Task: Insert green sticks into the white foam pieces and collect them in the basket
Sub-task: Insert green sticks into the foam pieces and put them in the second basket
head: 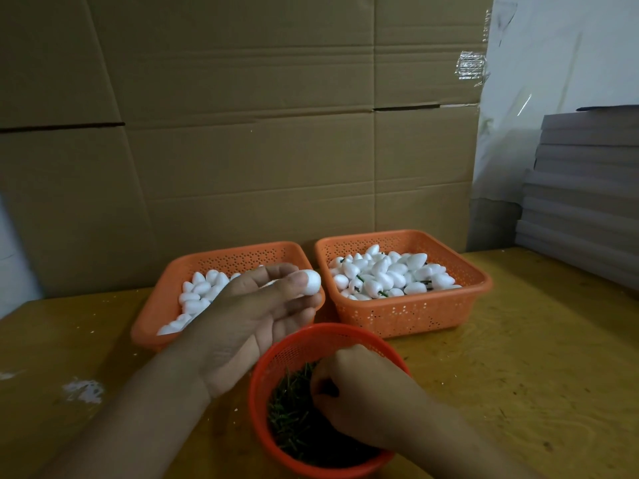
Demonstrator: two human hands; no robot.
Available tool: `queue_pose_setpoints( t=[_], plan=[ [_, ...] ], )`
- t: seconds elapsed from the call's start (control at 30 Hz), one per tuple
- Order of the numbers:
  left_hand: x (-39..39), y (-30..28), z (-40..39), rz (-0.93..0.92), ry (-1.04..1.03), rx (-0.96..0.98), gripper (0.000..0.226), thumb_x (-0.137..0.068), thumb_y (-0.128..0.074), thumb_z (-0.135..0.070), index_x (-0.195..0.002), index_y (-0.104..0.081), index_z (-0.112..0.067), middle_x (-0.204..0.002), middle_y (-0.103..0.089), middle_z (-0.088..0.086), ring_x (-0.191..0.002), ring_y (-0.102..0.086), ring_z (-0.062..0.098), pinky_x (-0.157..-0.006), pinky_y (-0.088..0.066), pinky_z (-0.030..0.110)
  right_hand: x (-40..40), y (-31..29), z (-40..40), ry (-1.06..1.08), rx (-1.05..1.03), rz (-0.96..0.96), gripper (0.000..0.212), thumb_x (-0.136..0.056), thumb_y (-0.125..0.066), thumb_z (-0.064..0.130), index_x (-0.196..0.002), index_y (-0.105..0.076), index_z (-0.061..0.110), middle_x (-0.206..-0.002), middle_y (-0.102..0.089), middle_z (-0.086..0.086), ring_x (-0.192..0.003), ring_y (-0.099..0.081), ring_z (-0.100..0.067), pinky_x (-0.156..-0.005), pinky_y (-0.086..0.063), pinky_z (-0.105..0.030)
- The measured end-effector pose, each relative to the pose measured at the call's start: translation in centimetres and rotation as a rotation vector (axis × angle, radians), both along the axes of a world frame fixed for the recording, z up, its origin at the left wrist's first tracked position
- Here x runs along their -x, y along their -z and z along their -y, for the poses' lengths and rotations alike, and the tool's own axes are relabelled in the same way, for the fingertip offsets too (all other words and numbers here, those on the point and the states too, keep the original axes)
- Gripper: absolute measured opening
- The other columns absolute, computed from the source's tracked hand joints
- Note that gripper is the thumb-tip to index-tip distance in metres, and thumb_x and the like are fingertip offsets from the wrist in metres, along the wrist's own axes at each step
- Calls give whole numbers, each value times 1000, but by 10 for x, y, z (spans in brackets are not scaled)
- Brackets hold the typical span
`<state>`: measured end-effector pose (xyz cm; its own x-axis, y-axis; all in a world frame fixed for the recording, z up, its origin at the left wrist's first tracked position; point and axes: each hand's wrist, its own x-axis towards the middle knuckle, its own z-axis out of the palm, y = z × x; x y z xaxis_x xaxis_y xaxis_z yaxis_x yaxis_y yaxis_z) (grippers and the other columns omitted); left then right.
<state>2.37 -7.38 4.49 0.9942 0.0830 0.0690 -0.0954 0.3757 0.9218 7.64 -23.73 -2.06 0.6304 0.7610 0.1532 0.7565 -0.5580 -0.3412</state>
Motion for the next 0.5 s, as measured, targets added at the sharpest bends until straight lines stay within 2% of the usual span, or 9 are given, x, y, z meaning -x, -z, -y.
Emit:
queue_pose_setpoints(
  t=[0.07,0.1,0.2,0.3,0.4,0.43,0.5],
  plan=[
    [2,1,1,89,-106,-232,31,-65,-88,-16,-92,-72,-15,-113,-72,21,-100,-73,33,-80,-63,36,0,-1,0,6,-32,0,18,-88,-55,20,-94,-71,20,-92,-71,2,-83,-64,-21,-74,-56,-39],
    [3,1,3,135,-165,-364,27,-66,-89,-15,-88,-73,-18,-107,-74,16,-98,-73,31,-83,-61,37,0,-1,0,3,-49,3,18,-88,-55,21,-96,-71,21,-94,-71,3,-85,-64,-21,-74,-56,-39],
    [5,3,6,258,-271,-615,22,-70,-88,-9,-83,-74,-20,-86,-75,2,-77,-71,13,-69,-57,19,2,-1,-1,-26,-95,1,23,-89,-55,22,-103,-72,25,-102,-72,7,-91,-65,-17,-78,-55,-35],
    [5,6,5,274,-275,-721,22,-71,-86,-9,-86,-77,-22,-89,-75,4,-84,-71,12,-73,-57,19,2,-3,0,-48,-128,-15,21,-89,-57,20,-101,-73,25,-101,-71,10,-89,-64,-13,-76,-55,-33],
    [4,7,4,225,-254,-744,19,-73,-83,-21,-90,-77,-27,-96,-76,5,-88,-72,12,-77,-57,20,2,-4,1,-72,-142,-28,18,-88,-58,19,-97,-73,24,-98,-71,11,-87,-63,-10,-77,-54,-33],
    [4,7,4,182,-229,-679,19,-73,-81,-28,-91,-77,-27,-98,-76,7,-84,-72,11,-74,-57,19,3,-4,1,-80,-142,-35,17,-88,-57,20,-95,-72,25,-96,-70,10,-86,-63,-11,-77,-54,-34],
    [1,6,2,63,-132,-403,26,-76,-74,-34,-96,-77,-18,-101,-75,16,-78,-70,14,-67,-57,21,4,-5,0,-87,-151,-34,13,-89,-57,23,-93,-70,26,-93,-69,10,-85,-62,-12,-77,-53,-37]
  ],
)
